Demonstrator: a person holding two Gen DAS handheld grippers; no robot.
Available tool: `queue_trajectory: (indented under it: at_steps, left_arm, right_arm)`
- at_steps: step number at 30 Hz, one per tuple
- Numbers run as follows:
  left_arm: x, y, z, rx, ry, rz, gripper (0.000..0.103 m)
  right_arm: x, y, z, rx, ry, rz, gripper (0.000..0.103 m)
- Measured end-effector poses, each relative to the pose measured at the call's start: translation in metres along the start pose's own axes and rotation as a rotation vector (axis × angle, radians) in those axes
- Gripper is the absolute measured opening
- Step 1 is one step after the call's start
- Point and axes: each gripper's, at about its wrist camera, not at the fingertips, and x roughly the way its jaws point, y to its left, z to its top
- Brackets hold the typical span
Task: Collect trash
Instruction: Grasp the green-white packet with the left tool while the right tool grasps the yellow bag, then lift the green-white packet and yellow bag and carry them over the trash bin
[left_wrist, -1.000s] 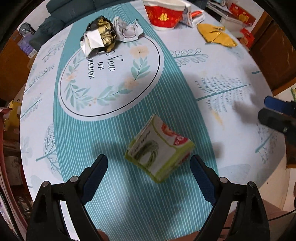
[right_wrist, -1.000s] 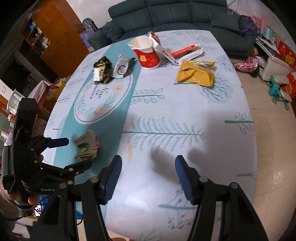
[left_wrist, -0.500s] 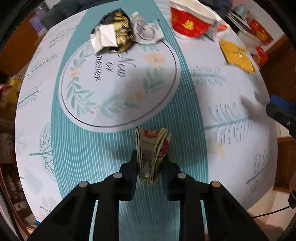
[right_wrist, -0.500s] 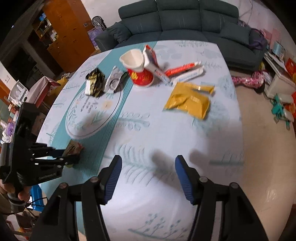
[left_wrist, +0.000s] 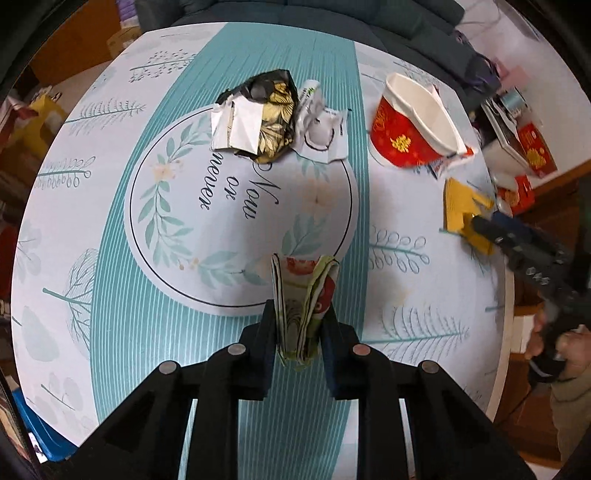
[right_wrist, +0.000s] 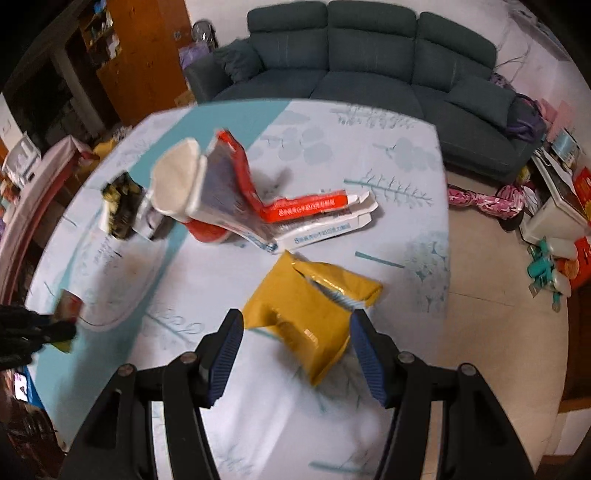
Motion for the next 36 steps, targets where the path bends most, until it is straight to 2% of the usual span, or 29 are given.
queue_trajectory:
  at_steps: [3, 6, 8, 10, 11, 14, 22, 36]
  left_arm:
    - [0.000, 0.003, -0.001, -0.026, -0.003, 0.001, 0.019]
    - [-0.004, 0.008, -0.008, -0.056, -0.007, 0.004, 0.019]
    - [-0.007, 0.011, -0.011, -0.077, -0.011, 0.006, 0.019]
    - [-0.008, 0.014, -0.013, -0.091, -0.015, 0.005, 0.019]
    - [-0.010, 0.015, -0.015, -0.097, -0.018, 0.006, 0.019]
    - [-0.012, 0.016, -0.020, -0.108, -0.025, 0.010, 0.019]
    - [-0.026, 0.015, -0.045, -0.103, -0.044, 0.003, 0.019]
    - [-0.067, 0.041, -0.115, -0.029, -0.076, 0.000, 0.019]
  right_arm:
    - [0.018, 0.000, 0.001, -0.034, 0.051, 0.006, 0.060]
    - [0.024, 0.004, -0.001, -0.079, 0.060, 0.014, 0.059]
    - [0.026, 0.006, -0.003, -0.100, 0.060, 0.019, 0.046]
    - [0.027, 0.011, -0.004, -0.138, 0.059, 0.004, 0.040]
    - [0.026, 0.012, -0.005, -0.149, 0.055, -0.003, 0.031]
    - [0.025, 0.012, -0.005, -0.132, 0.057, 0.011, 0.028]
    - [-0.003, 0.034, -0.021, -0.070, 0.050, 0.096, 0.026]
    - [-0.056, 0.147, -0.086, -0.144, 0.092, 0.216, 0.026]
